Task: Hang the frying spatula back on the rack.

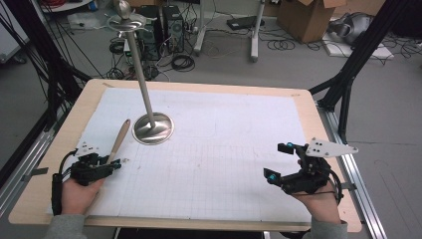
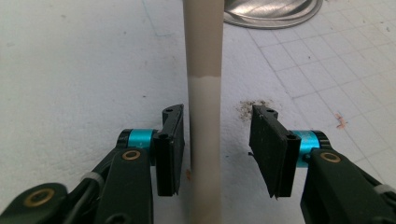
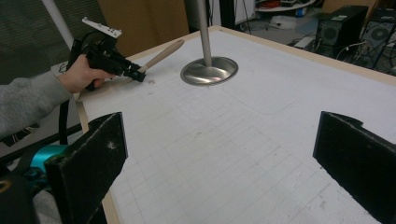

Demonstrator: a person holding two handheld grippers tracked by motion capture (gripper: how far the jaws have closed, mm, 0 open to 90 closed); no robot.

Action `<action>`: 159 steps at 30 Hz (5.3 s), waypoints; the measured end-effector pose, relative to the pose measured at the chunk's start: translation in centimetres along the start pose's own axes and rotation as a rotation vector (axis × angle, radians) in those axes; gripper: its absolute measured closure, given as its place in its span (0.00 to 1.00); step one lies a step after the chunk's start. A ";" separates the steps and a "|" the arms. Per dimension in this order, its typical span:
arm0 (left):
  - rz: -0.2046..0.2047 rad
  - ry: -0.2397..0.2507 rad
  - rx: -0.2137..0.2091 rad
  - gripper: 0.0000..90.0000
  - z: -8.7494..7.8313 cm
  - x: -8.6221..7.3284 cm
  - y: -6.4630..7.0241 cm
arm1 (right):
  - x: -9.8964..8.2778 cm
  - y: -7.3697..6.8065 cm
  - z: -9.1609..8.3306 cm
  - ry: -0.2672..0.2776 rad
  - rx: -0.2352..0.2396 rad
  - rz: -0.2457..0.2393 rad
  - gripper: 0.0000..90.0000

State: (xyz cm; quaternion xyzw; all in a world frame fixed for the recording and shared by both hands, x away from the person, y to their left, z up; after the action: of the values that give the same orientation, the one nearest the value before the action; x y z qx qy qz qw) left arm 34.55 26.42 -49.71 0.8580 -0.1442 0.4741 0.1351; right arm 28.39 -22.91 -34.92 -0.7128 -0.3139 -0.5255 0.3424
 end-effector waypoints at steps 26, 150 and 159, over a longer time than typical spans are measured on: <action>0.050 -0.011 -0.002 0.85 -0.4 -0.3 0.0 | -0.1 -0.2 0.1 -0.016 0.003 -0.005 0.02; 0.087 0.254 -0.187 0.86 -10.6 16.7 0.6 | -0.4 0.1 -0.2 -0.015 0.007 0.014 0.02; 0.087 0.283 -0.202 0.86 -11.3 18.3 0.4 | -0.3 0.1 -0.3 -0.011 0.007 0.010 0.02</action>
State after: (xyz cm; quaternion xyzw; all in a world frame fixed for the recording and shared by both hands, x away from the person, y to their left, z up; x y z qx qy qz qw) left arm 34.94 27.99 -28.27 0.7578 -0.2076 0.5787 0.2187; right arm 28.26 -23.22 -35.16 -0.7163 -0.3138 -0.5187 0.3456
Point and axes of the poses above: each handheld gripper's, and its own axes: z roughly forward along the jaws, x roughly out of its top, y roughly to its right, the point moved 8 cm from there along z, roughly forward along the jaws, and after that the axes turned 8 degrees about y, right-handed, at the moved point
